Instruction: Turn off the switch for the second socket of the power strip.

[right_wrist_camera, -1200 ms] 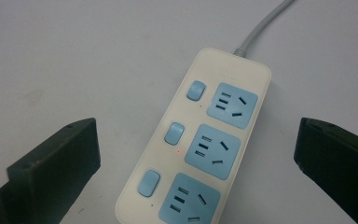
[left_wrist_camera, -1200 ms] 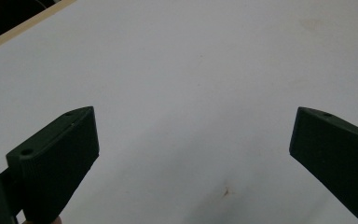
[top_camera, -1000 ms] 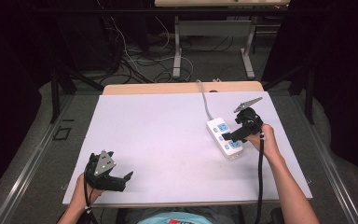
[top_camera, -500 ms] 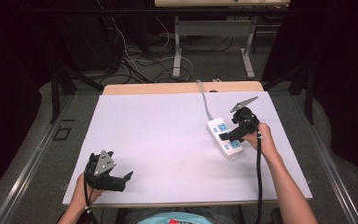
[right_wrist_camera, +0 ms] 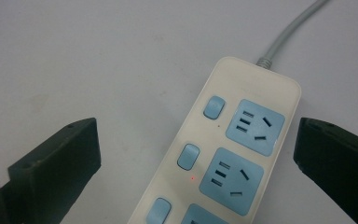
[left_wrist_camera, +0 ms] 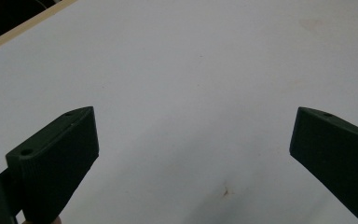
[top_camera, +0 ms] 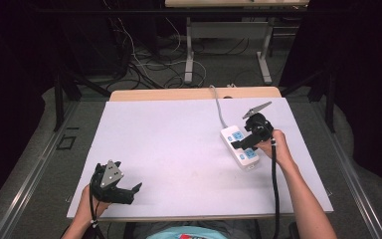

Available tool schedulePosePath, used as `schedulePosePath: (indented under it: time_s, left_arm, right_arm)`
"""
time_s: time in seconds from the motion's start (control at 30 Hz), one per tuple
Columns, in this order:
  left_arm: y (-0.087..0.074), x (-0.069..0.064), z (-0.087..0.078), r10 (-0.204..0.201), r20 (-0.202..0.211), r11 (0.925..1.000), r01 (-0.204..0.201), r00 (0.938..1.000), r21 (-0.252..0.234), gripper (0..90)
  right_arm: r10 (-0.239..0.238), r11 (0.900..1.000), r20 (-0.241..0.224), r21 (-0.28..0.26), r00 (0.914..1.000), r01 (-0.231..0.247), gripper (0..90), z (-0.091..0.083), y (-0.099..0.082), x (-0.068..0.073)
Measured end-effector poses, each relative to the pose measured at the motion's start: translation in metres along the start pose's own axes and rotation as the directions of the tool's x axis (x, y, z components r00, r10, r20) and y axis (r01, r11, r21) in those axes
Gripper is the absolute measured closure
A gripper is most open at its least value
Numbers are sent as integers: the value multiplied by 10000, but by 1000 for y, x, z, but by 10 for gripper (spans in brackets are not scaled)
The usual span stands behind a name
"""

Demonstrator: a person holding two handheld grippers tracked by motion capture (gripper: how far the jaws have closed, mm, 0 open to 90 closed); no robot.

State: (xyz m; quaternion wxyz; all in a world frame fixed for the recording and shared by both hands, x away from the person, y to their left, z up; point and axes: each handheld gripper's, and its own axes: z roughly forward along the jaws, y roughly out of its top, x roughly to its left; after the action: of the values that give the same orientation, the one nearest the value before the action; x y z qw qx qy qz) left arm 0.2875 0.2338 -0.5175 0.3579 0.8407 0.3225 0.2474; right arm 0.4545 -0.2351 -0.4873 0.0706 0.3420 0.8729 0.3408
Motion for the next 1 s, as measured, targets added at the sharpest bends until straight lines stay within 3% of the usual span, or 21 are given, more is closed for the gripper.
schedulePosePath:
  time_s: [0.17,0.2,0.33,0.4,0.6,0.9,0.93,1.0]
  left_arm:
    - [0,1,0,42,-29,10000,-42,10000,11,12]
    - [0,1,0,47,-19,10000,-47,10000,27,12]
    - [0,0,0,4,27,10000,-4,10000,9,12]
    - [0,0,0,0,28,10000,0,10000,-1,12]
    - [0,1,0,40,-11,10000,-40,10000,27,12]
    - [0,1,0,46,-10,10000,-46,10000,-17,11]
    - [0,1,0,38,-3,10000,-38,10000,-16,12]
    - [0,1,0,47,-6,10000,-47,10000,-16,11]
  right_arm:
    - [-1,10000,-170,-46,9999,1,19,2,1,0]
    - [201,9998,-134,19,9997,-201,25,2,1,1]
    - [146,9998,-193,-99,9997,-148,70,3,1,1]
    - [202,9997,-185,-145,9996,-205,144,3,1,2]
    - [18,9998,-208,-208,9998,-23,172,4,1,3]
    - [71,9999,-198,-84,9998,-73,326,6,3,10]
    - [-134,9998,-257,-164,9996,130,356,7,3,9]
    - [-108,9999,-197,-76,9997,107,408,7,3,11]
